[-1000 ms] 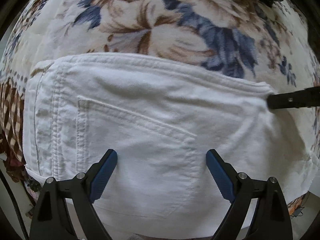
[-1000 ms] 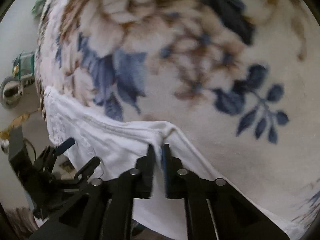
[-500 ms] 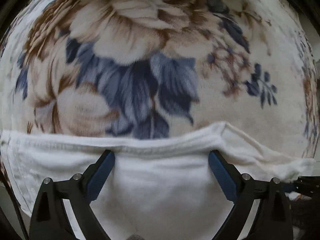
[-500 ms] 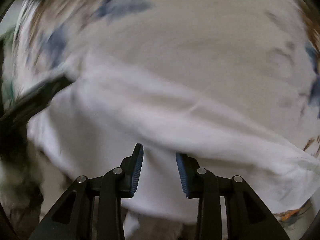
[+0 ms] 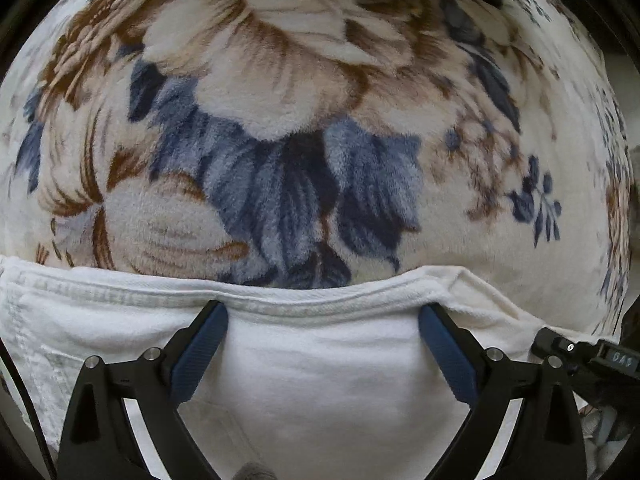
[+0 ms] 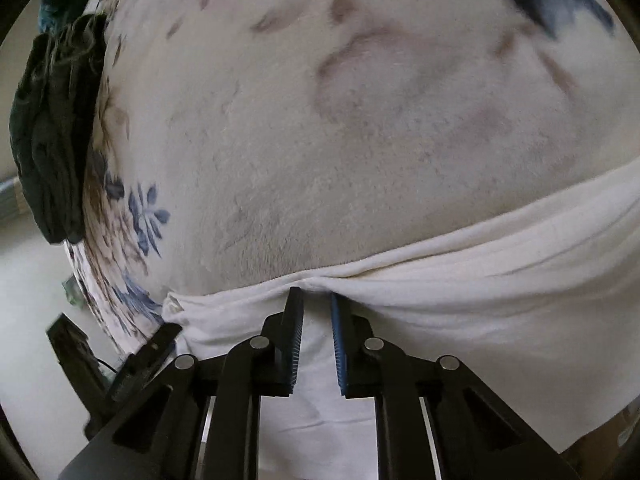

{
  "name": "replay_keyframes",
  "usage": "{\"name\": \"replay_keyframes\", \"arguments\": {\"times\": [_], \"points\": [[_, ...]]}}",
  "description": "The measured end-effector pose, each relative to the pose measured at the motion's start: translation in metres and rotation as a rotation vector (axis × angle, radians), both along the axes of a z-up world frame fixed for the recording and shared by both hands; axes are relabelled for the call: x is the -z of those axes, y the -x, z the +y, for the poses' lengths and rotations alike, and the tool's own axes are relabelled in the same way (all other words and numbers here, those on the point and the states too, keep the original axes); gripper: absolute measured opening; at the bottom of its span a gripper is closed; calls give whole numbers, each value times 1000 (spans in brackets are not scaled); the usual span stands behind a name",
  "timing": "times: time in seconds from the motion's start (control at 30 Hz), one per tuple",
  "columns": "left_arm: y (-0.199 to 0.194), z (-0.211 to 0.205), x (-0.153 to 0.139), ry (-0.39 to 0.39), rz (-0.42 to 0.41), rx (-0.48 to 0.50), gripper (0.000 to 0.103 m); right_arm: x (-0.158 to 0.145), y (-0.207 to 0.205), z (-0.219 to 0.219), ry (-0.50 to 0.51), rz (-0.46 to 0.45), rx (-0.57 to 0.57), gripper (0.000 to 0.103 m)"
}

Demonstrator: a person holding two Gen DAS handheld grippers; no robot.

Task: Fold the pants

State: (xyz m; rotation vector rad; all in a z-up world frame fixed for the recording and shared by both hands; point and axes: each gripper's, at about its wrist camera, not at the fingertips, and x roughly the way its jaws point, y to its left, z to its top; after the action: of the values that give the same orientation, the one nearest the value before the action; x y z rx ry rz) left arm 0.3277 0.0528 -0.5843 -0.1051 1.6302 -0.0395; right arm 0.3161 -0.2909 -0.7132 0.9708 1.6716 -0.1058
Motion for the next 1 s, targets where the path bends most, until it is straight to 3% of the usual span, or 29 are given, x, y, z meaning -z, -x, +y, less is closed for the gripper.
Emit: {"name": "replay_keyframes", "arguments": {"times": [0.07,0.1,0.13,0.2,0.27,0.33,0.47,0.53,0.63,0.77,0.87,1.0], "points": [[4,-3,-17,-16,-27,10,98,-17,-5,-7,-8,-37,-54,24],[7,-5,-27,-16,-48,14,98,-25,-4,-4,-7,-67,-68,36],[13,-9,-38,-11,-66,23,98,-41,2,-7,-6,-122,-72,57],[25,-23,-54,8,-77,40,98,-65,22,-13,-4,-214,-48,81],[46,-39,-68,23,-75,59,98,-86,48,-35,-3,-296,-5,82],[72,-63,-71,29,-46,91,98,-99,85,-64,48,-284,51,82],[118,-120,-48,59,54,171,98,-115,202,-169,292,-228,306,82],[136,-151,-33,74,90,200,98,-111,247,-209,365,-215,398,81],[153,-191,-15,76,96,266,98,-88,303,-285,348,-230,534,80],[158,-214,12,12,107,272,103,-42,332,-331,210,-256,670,80],[159,-219,21,-5,98,264,103,-17,325,-334,160,-264,681,80],[161,-232,29,-18,100,259,103,-17,315,-331,103,-384,699,77]]}}
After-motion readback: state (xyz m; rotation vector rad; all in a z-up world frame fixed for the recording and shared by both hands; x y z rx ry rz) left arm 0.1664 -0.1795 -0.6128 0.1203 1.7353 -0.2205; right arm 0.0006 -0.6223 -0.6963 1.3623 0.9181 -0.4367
